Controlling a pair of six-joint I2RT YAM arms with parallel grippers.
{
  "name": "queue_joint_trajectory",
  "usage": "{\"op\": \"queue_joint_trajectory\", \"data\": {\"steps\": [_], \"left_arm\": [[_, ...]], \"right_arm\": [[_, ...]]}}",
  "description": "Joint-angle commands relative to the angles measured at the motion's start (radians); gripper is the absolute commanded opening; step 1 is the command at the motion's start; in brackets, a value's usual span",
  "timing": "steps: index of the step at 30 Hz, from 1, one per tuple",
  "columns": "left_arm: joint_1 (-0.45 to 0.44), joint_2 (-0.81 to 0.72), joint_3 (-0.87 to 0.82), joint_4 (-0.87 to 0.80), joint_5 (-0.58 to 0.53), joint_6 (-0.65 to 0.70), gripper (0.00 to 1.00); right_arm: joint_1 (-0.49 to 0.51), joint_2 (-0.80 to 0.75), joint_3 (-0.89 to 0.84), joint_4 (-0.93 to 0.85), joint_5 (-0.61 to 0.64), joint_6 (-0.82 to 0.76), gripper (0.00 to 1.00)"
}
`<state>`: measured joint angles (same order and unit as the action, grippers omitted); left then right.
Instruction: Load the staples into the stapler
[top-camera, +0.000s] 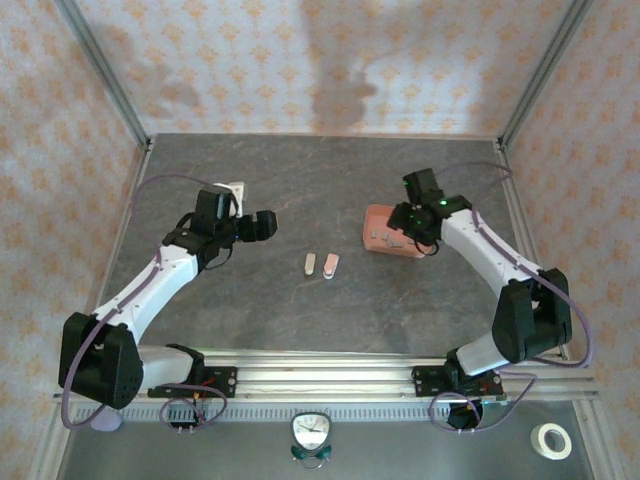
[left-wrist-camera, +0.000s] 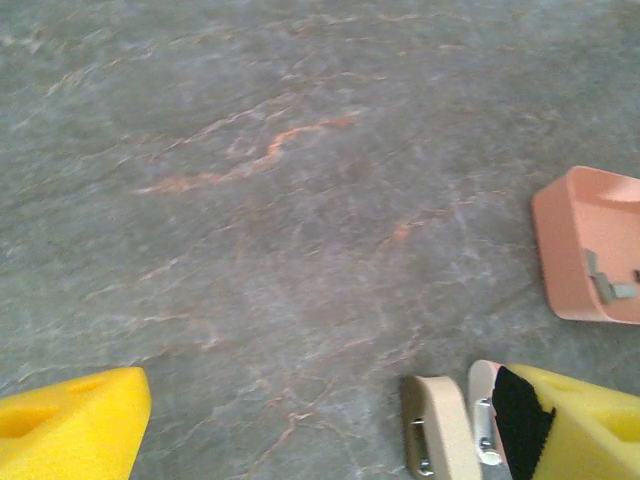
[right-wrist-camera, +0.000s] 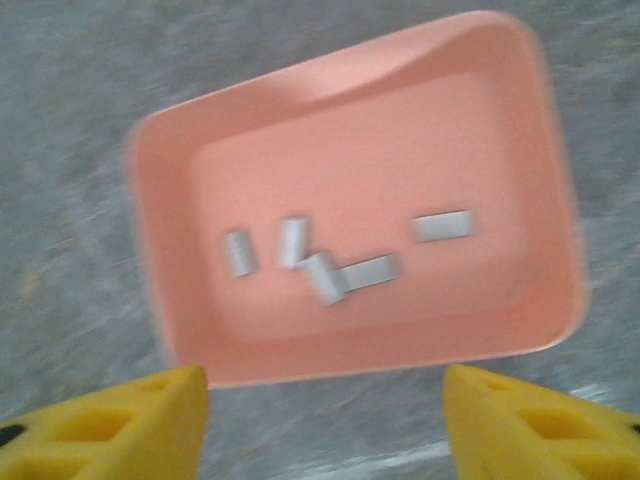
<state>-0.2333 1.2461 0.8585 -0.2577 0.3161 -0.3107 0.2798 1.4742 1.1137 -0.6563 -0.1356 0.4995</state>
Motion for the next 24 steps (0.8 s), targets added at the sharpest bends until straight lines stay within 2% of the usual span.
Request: {"op": "queue_joint_trajectory", "data": {"steps": [1, 6, 13, 16, 24], "left_arm": [[0.029, 0.004, -0.031, 0.021, -0.034, -0.052, 0.91], [0.068, 0.017, -0.071, 0.076, -0.038, -0.096, 0.91], [0.094, 0.059, -0.079, 0.109, -0.051, -0.092, 0.91], [0.104, 0.082, -0.071, 0.115, -0.058, -0.087, 0.91], [0.127, 0.101, -0.074, 0.126, -0.133, -0.059, 0.93]], "right_arm": [[-0.114, -0.001, -0.048, 0.025, -0.071, -0.033, 0.7], [-0.242, 0.057, -0.085, 0.104, -0.148, -0.062, 0.72], [-0.259, 0.208, -0.051, 0.224, -0.277, -0.08, 0.71], [-0.235, 0.25, -0.035, 0.271, -0.329, -0.066, 0.69], [-0.037, 0.285, 0.066, 0.282, -0.336, -0.077, 0.69]]}}
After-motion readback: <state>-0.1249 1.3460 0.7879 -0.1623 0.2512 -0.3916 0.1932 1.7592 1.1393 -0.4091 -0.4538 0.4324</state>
